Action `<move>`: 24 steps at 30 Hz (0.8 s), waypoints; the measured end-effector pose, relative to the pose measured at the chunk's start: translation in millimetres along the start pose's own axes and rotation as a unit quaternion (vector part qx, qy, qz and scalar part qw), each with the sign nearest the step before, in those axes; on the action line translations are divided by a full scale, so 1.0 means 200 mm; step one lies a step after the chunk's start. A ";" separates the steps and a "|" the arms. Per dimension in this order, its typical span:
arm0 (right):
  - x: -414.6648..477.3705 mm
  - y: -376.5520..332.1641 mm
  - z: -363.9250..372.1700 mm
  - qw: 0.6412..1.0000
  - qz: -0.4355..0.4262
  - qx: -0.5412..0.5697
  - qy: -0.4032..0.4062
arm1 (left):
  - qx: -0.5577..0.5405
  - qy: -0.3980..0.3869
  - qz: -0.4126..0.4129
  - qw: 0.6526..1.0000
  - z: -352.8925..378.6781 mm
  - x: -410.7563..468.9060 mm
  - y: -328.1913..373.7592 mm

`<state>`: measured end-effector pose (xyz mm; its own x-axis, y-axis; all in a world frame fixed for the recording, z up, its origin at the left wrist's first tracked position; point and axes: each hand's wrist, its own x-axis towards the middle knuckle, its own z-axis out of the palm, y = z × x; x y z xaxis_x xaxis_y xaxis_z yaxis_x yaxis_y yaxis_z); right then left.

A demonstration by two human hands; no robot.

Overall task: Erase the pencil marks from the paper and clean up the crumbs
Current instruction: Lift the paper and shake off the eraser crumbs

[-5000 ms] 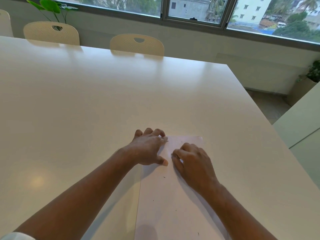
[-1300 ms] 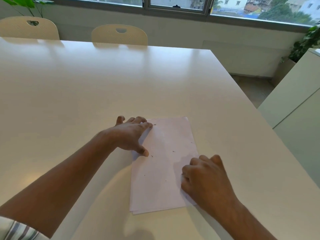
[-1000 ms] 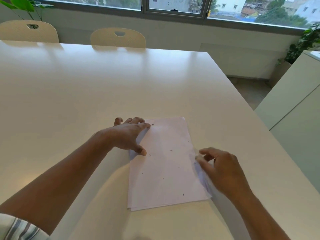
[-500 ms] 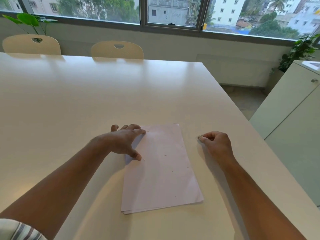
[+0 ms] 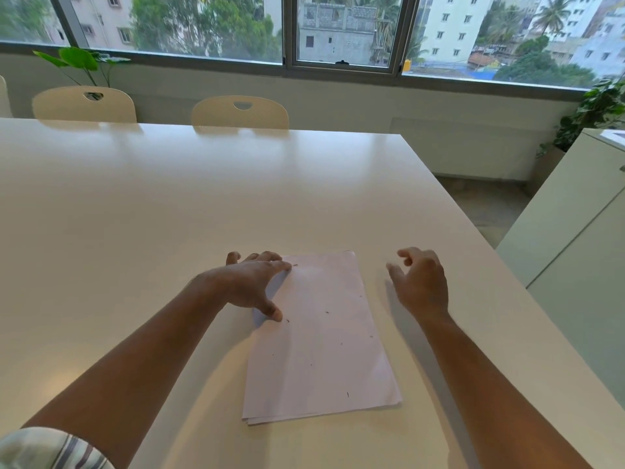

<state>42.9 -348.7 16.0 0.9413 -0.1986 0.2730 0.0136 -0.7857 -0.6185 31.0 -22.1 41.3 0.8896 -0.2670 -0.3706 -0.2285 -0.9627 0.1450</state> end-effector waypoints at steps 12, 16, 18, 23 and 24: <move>0.20 -0.32 0.31 0.954 -0.102 -0.137 -0.247 | 0.004 -0.003 -0.009 1.000 -0.01 -0.01 0.02; 0.26 -0.36 0.33 0.951 -0.088 -0.149 -0.254 | 0.004 -0.004 -0.010 1.000 -0.01 -0.01 0.02; 0.29 -0.37 0.32 0.951 -0.074 -0.148 -0.262 | 0.004 -0.006 -0.008 1.000 -0.01 -0.01 0.02; 0.33 -0.35 0.32 0.953 -0.039 -0.096 -0.286 | 0.004 -0.004 -0.005 1.000 -0.01 0.00 0.03; 0.34 -0.35 0.32 0.954 -0.031 -0.077 -0.289 | 0.002 -0.003 -0.004 1.000 -0.01 0.00 0.02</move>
<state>126.3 -269.4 31.5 0.9696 0.1726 -0.1737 0.0681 -0.8715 -0.4857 31.7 -27.0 44.2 0.8891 -0.2600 -0.3766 -0.2233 -0.9648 0.1390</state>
